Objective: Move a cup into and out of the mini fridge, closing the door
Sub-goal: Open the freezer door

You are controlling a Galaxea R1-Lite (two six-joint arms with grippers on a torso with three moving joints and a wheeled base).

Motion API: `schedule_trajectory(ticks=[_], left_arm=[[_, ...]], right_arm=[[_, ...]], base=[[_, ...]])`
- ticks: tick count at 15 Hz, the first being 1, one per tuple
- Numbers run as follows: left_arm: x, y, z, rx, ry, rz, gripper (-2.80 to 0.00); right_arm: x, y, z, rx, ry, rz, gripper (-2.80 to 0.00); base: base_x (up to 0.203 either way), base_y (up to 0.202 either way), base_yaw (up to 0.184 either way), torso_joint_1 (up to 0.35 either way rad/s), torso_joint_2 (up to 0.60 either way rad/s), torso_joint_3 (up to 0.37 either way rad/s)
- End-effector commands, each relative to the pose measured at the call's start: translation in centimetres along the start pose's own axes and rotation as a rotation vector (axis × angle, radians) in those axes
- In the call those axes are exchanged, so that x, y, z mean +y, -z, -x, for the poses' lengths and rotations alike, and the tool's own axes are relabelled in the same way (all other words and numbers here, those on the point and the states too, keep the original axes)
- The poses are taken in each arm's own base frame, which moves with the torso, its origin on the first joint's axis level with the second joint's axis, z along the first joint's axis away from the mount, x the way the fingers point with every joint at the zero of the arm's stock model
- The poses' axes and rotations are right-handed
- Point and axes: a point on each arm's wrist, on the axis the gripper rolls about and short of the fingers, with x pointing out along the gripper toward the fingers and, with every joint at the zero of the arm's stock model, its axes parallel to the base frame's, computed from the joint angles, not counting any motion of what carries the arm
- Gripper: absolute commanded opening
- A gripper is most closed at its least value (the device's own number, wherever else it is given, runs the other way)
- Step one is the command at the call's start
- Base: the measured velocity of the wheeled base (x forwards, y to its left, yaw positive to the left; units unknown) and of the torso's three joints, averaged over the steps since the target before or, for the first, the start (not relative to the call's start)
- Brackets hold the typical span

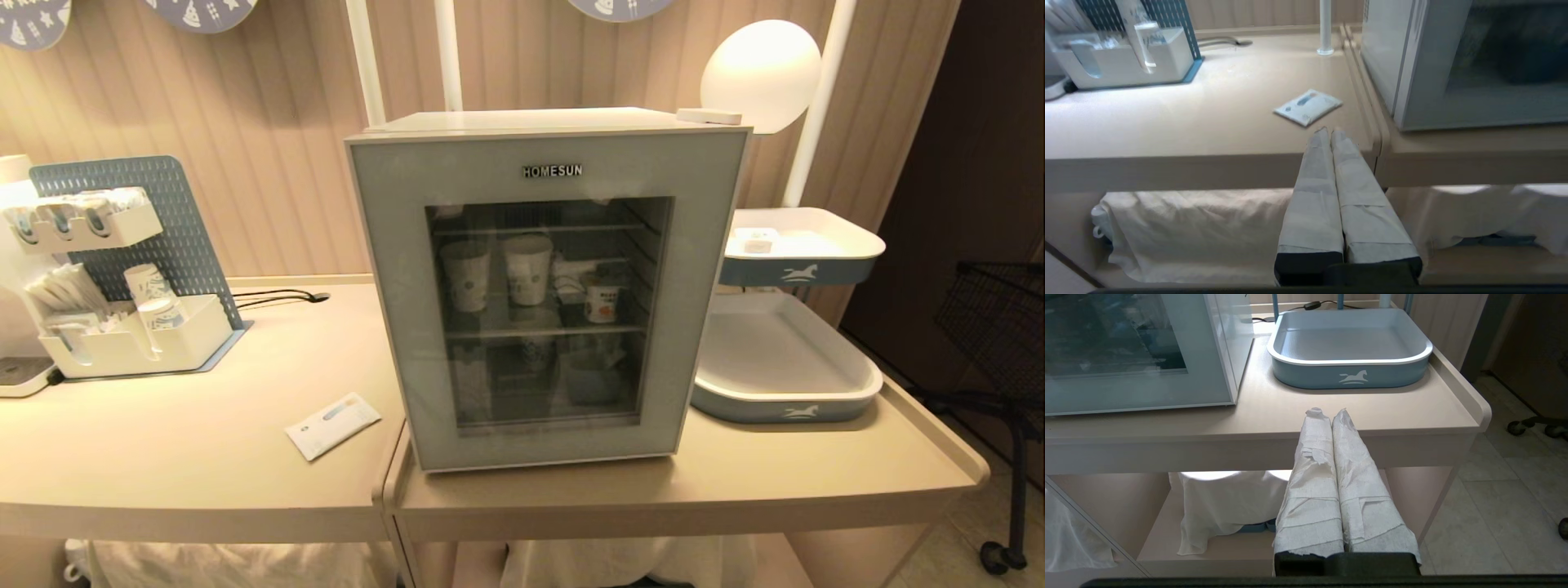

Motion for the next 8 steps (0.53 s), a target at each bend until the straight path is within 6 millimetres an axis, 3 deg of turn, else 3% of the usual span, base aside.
schedule_trajectory(ticks=[1,2,3,4,6,8], left_arm=[[0.1,-3.6,1.6,-0.062,0.000,0.030,-2.80],[0.2,-6.1,2.8,-0.095,0.008,0.051,-2.80],[0.3,-8.4,3.6,-0.107,0.024,0.067,-1.70],[0.3,-10.3,3.6,-0.082,0.051,0.083,0.00],[0.2,-12.8,0.9,0.053,0.123,0.152,0.00],[0.0,-14.6,-3.6,0.205,0.192,0.243,0.00]], right_arm=[[0.0,0.0,0.0,0.003,0.000,0.001,-2.80],[0.0,0.0,0.0,0.003,0.000,0.000,-2.80],[0.0,0.0,0.0,0.003,0.000,0.000,-2.80],[0.0,0.0,0.0,0.003,0.000,-0.002,-2.80],[0.0,0.0,0.0,0.002,0.000,-0.005,-2.80],[0.0,0.0,0.0,0.002,0.001,-0.005,-2.80]], base=[[0.000,0.000,0.000,0.000,0.00,0.000],[0.000,0.000,0.000,0.000,0.00,0.000],[0.000,0.000,0.000,0.000,0.00,0.000],[0.000,0.000,0.000,0.000,0.00,0.000],[0.000,0.000,0.000,0.000,0.00,0.000],[0.000,0.000,0.000,0.000,0.00,0.000]])
